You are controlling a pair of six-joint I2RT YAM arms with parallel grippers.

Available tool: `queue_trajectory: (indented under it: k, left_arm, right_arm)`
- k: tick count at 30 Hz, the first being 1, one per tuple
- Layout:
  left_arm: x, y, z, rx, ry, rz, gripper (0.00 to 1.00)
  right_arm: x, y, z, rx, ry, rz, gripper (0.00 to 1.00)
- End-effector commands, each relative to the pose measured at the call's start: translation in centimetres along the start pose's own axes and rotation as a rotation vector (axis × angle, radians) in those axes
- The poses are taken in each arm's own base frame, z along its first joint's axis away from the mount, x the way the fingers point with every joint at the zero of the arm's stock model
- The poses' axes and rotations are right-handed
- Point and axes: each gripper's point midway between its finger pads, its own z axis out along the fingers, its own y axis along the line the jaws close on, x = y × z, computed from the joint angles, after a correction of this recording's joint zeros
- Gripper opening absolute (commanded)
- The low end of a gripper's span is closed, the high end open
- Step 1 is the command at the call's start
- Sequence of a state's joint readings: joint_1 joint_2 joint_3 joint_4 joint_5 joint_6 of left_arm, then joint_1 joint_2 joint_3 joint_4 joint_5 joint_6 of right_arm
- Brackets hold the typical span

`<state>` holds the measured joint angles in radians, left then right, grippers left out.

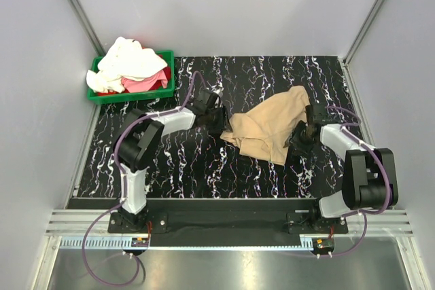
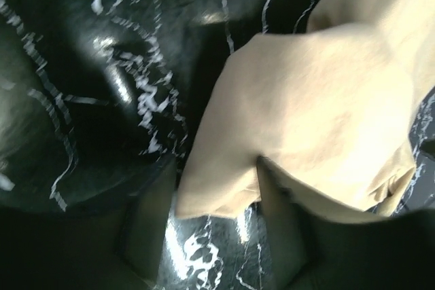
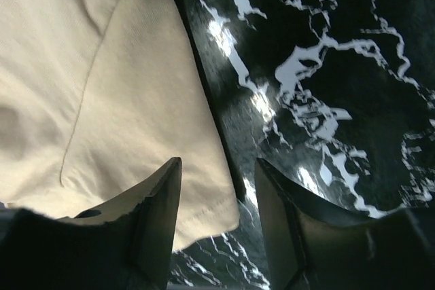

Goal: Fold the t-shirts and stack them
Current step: Flatten the tshirt out

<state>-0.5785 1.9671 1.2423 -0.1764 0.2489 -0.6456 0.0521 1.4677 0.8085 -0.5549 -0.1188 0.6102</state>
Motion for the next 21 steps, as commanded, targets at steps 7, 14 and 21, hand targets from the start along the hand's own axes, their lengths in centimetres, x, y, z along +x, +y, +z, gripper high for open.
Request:
queue_trajectory:
  k: [7, 14, 21]
  left_arm:
    - [-1.8, -2.6, 0.2, 0.115, -0.012, 0.058, 0.0]
    - [-7.8, -4.2, -10.3, -0.098, -0.185, 0.162, 0.0]
    - [-8.9, -8.6, -23.9, -0.087, -0.356, 0.248, 0.0]
  right_arm:
    - [-1.3, 2.7, 2.8, -0.178, -0.085, 0.022, 0.36]
    - [-8.2, 2.6, -6.8, -0.009, -0.358, -0.054, 0.0]
    - [-10.4, 2.7, -18.7, 0.032, -0.564, -0.08, 0.0]
